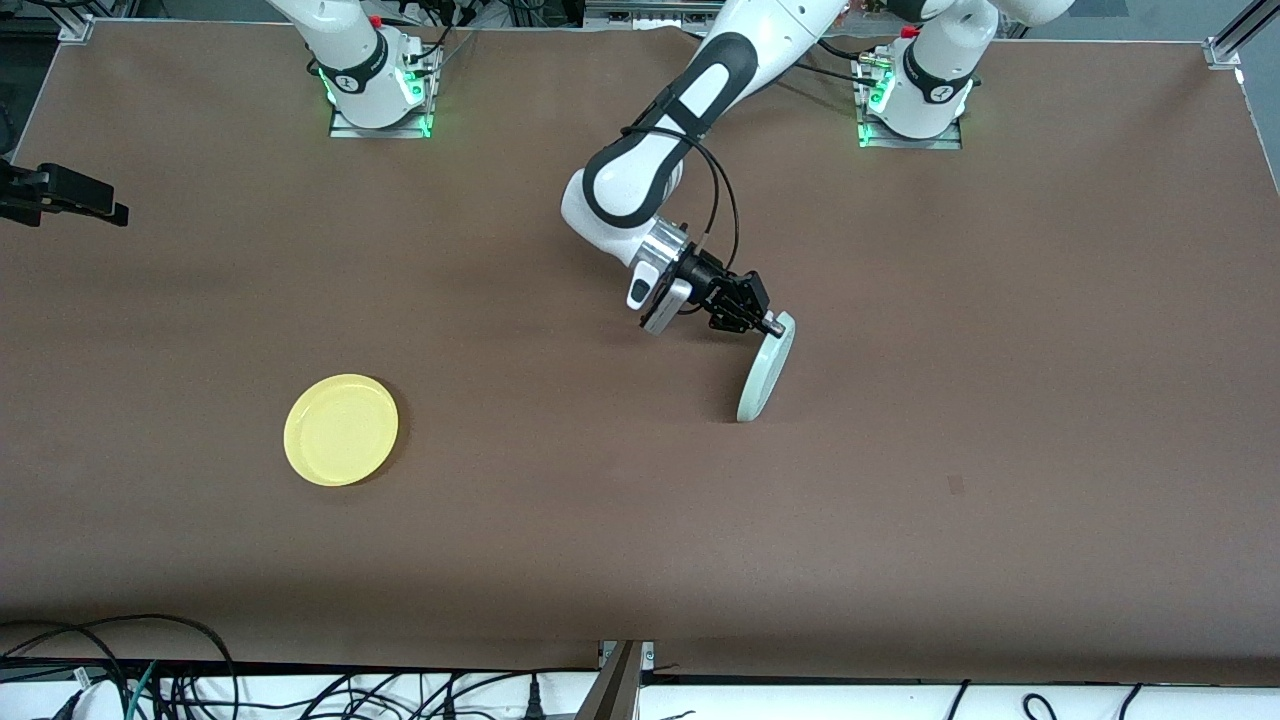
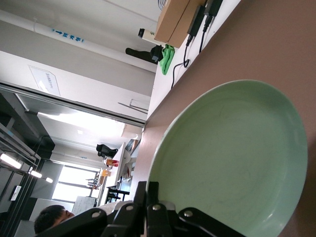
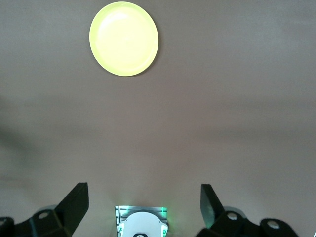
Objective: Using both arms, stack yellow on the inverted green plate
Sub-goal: 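Lift and flip the green plate upside down with the left gripper, then set the inverted green plate down while the right gripper reaches the yellow plate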
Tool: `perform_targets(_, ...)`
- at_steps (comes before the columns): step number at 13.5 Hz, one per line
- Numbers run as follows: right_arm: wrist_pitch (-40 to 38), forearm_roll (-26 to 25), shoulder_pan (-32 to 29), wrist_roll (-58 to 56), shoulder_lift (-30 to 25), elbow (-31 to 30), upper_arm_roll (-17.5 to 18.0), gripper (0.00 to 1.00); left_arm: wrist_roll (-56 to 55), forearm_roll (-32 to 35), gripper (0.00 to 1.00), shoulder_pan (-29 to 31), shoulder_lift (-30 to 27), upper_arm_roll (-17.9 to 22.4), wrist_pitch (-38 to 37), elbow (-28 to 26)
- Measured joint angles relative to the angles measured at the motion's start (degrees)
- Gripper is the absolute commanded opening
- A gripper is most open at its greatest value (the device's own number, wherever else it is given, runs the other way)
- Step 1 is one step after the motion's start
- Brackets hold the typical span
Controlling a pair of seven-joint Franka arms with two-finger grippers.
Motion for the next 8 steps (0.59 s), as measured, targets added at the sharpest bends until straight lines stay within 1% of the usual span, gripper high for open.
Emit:
perform_targets(1,0.00,0.02,-0.04,0.00,0.00,0.00,-0.08,1.00,-0.35,0.00,1.00,-0.42,0.21,-0.01,-0.17,0.42)
perform_targets(3,-0.01,0.16,-0.53,-0.02,0.02,-0.01,-0.32,1.00,-1.45,-0.79,1.00,-0.49,0.66,-0.15,2.26,2.01)
perform_targets(4,-0.02,0.17,-0.68,-0.04,0.10,-0.02,-0.43,1.00,-2.53,-2.82,1.00,-0.48,0.84,-0.16,3.68,3.55)
perform_targets(7,-0.02,0.23,-0.74,-0.04,0.63,-0.04,-0.45,1.00,-4.57,-10.98,1.00,0.12,1.03,-0.13,10.00,8.03)
perform_targets(8,-0.04,0.23,-0.73,-0.04,1.16,-0.15,-0.40,1.00,-5.34,-15.02,1.00,0.37,1.09,-0.12,12.56,9.24)
